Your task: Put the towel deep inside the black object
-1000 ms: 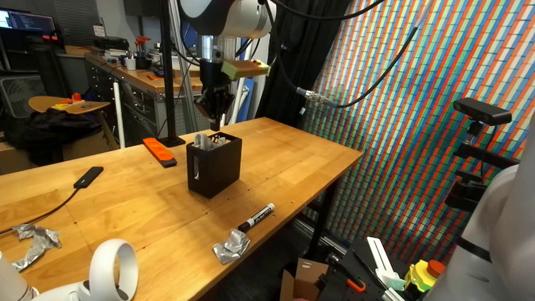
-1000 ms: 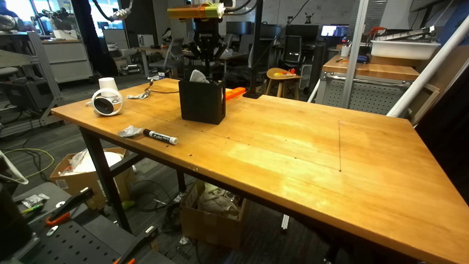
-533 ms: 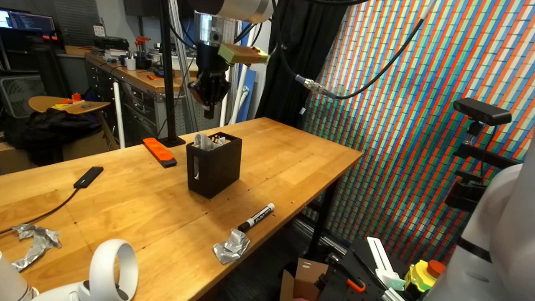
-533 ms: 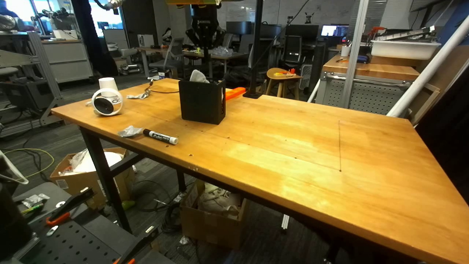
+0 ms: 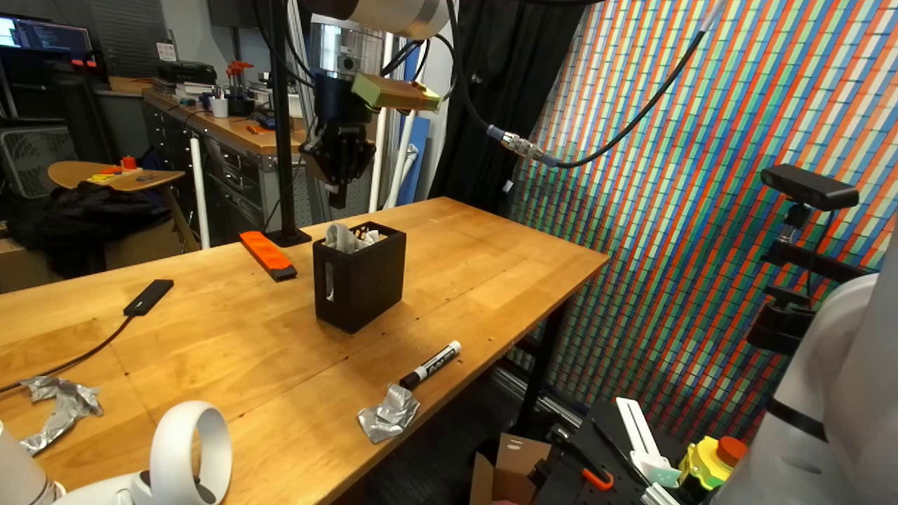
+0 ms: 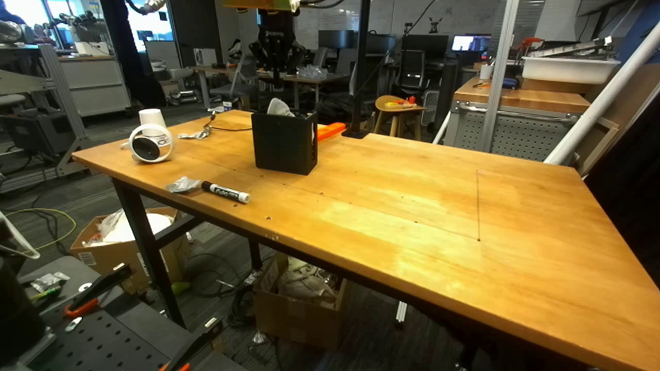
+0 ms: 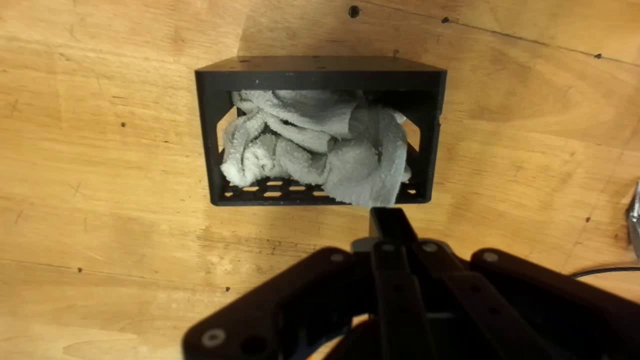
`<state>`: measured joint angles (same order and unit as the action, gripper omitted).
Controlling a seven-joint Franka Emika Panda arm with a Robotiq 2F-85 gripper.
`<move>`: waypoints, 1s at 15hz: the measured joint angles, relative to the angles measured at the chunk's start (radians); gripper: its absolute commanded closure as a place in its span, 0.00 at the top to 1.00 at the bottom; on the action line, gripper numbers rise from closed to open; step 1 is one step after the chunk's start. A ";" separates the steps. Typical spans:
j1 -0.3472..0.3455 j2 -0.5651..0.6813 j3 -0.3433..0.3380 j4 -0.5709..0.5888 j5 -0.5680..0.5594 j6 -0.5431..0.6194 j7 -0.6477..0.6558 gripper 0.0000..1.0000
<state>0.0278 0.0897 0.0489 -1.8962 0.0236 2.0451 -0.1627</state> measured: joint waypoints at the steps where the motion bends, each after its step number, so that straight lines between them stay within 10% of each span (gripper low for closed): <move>1: 0.001 0.001 0.003 -0.001 0.000 -0.001 0.000 0.00; 15: 0.002 0.057 0.005 -0.013 0.000 -0.015 0.000 0.00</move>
<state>0.0295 0.1463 0.0540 -1.9096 0.0237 2.0301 -0.1627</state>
